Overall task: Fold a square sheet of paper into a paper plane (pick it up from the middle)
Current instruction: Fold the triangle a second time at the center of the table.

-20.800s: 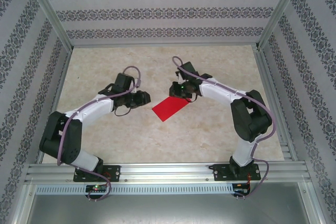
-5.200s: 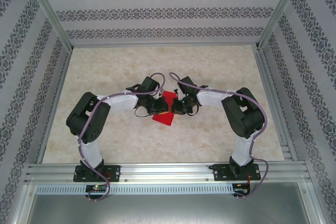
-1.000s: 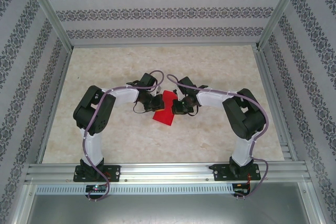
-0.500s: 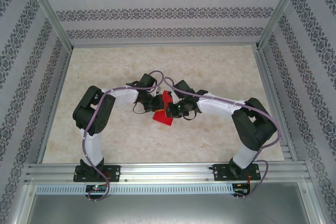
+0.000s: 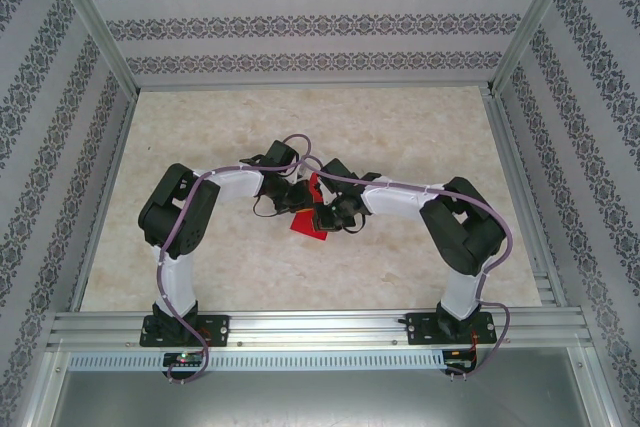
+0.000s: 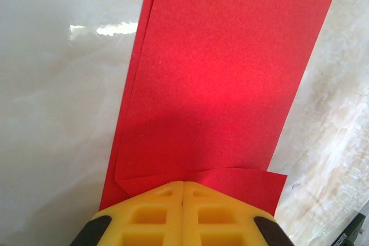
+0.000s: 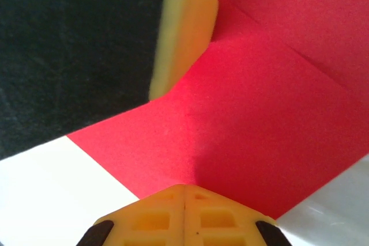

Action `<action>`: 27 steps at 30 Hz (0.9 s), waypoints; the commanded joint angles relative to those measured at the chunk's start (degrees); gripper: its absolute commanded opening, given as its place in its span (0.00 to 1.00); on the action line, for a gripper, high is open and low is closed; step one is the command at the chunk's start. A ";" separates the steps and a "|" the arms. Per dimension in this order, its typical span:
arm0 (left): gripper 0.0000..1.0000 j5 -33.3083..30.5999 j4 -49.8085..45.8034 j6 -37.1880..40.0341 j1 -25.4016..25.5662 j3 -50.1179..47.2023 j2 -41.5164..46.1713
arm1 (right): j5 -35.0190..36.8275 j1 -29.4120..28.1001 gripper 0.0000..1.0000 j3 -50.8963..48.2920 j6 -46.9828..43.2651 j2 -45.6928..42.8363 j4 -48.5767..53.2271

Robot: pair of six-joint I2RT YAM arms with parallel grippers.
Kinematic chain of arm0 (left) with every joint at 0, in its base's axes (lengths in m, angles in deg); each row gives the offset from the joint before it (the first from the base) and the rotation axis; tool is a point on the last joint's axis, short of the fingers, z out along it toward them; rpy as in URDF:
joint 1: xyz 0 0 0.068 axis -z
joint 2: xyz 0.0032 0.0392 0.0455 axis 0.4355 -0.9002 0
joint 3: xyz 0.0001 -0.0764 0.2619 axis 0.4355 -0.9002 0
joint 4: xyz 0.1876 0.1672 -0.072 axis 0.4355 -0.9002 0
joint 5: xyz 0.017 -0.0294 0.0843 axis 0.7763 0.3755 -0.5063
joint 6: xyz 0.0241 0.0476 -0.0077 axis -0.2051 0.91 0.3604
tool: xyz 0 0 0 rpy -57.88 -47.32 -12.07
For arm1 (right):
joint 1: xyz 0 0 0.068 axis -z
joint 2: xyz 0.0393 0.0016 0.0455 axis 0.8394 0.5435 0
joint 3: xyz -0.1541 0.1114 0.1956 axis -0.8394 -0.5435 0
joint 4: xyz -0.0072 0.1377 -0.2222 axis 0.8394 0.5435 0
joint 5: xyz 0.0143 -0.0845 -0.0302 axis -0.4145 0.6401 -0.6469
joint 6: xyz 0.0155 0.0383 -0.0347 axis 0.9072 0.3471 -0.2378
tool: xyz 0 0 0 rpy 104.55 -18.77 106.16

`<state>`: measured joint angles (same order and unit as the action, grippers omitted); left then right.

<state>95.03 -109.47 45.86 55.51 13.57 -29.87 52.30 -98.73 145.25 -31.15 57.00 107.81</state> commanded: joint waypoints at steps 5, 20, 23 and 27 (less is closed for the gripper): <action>0.06 -6.33 -4.37 -0.23 0.37 -3.06 -4.16 | 1.26 -0.88 0.05 0.69 -1.82 2.02 2.56; 0.06 -7.53 -5.28 -0.40 0.38 -2.92 -4.41 | -2.33 -0.81 0.05 -4.07 -6.44 -0.32 5.67; 0.06 -7.55 -5.26 -0.50 0.39 -2.99 -4.42 | -3.13 -0.83 0.05 -6.09 -7.24 -1.32 5.99; 0.06 -7.41 -5.09 -0.65 0.37 -3.04 -4.36 | -2.80 -0.67 0.05 -7.82 -7.59 -3.24 5.98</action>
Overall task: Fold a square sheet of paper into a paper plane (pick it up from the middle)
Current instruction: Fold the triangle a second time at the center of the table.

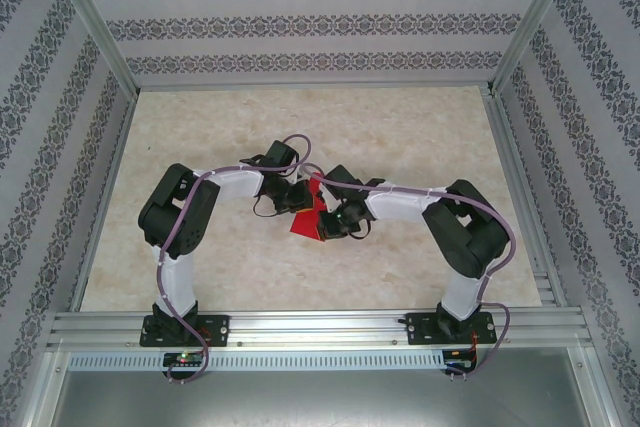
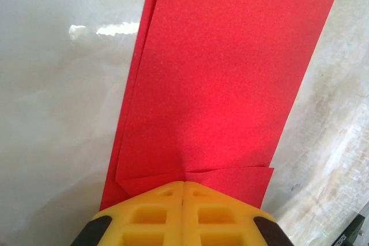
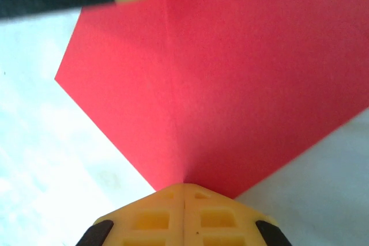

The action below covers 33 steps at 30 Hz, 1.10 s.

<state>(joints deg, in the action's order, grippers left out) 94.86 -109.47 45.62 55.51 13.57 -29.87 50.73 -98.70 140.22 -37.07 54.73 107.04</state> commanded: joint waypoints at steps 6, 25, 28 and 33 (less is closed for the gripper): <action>0.06 -6.81 -4.82 -0.49 0.42 -2.94 -4.19 | 0.98 0.31 0.05 -1.57 1.50 -5.67 2.45; 0.06 -5.61 -3.41 -1.34 0.43 -3.39 -4.15 | 2.76 -0.17 0.06 4.27 6.32 4.71 -3.27; 0.06 -6.18 -3.67 -1.36 0.37 -3.58 -4.07 | 1.74 -0.12 0.05 0.18 6.13 3.28 -3.83; 0.06 -6.92 -3.76 -1.42 0.37 -3.65 -4.06 | -1.40 -0.21 0.05 -8.16 5.35 -0.21 -5.74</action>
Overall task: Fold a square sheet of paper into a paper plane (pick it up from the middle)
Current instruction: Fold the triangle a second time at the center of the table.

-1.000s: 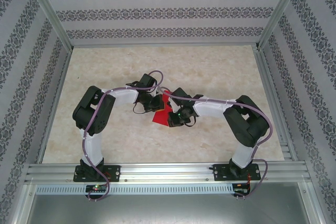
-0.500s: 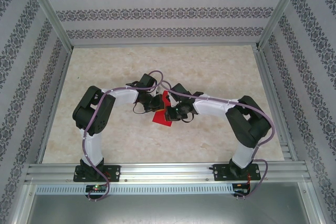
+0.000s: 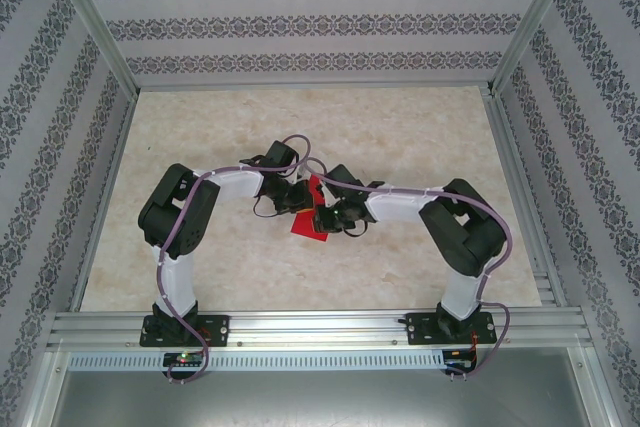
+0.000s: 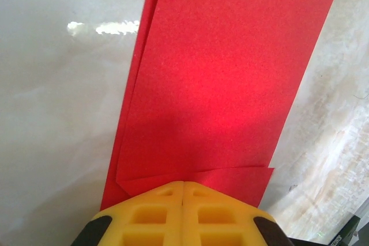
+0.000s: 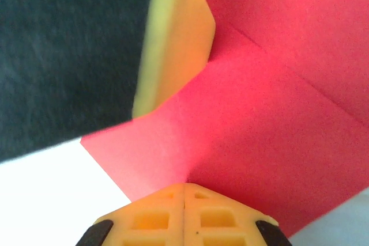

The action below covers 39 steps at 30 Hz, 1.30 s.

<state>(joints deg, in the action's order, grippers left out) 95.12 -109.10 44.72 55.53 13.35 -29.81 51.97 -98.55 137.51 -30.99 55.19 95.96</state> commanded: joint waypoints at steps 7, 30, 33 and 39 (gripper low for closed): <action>0.06 -6.85 -4.05 -0.40 0.39 -3.19 -4.17 | -3.00 -0.04 0.05 -5.30 -2.35 -7.06 6.58; 0.06 -5.17 -2.92 -0.32 0.36 -3.02 -3.62 | 1.45 0.93 0.05 -1.45 1.18 0.29 3.59; 0.06 -5.48 -2.98 -0.15 0.35 -3.25 -3.51 | 1.03 0.92 0.05 -5.18 1.67 -2.22 2.18; 0.06 -5.99 -2.90 -0.09 0.35 -3.35 -3.79 | 0.51 0.80 0.04 -7.72 2.21 -4.11 2.09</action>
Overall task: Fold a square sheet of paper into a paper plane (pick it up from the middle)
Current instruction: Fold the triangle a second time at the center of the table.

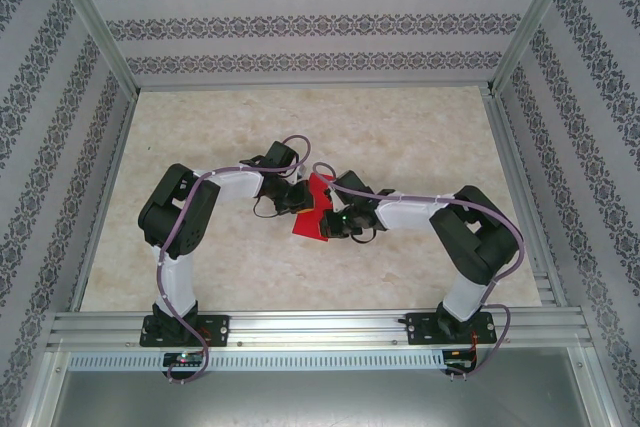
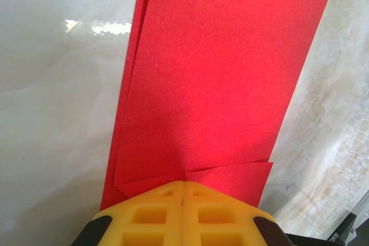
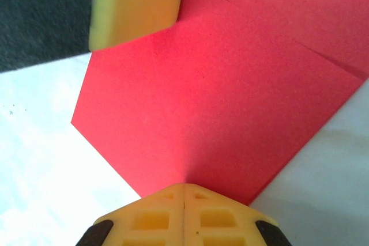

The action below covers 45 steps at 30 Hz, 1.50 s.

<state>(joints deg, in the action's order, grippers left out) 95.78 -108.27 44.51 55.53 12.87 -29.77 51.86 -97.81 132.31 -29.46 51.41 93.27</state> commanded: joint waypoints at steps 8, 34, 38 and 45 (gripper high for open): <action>0.07 -3.20 -1.11 1.20 1.80 -1.62 1.51 | 1.06 0.01 0.04 -1.80 1.65 1.71 4.71; 0.05 -5.06 7.40 -3.25 6.45 -8.33 3.20 | 2.16 -0.16 0.04 -1.52 2.03 4.13 6.78; 0.05 -7.15 7.42 -1.92 5.61 -9.98 2.52 | 3.46 -0.18 0.04 -2.11 1.63 4.56 8.57; 0.05 -7.78 8.84 2.32 1.70 -10.49 3.36 | 5.17 -0.31 0.04 -3.49 0.67 6.47 11.41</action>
<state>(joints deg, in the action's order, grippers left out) 95.34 -99.70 42.82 60.12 4.30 -25.00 51.88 -97.81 132.50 -27.96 52.13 93.99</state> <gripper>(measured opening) 0.052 0.050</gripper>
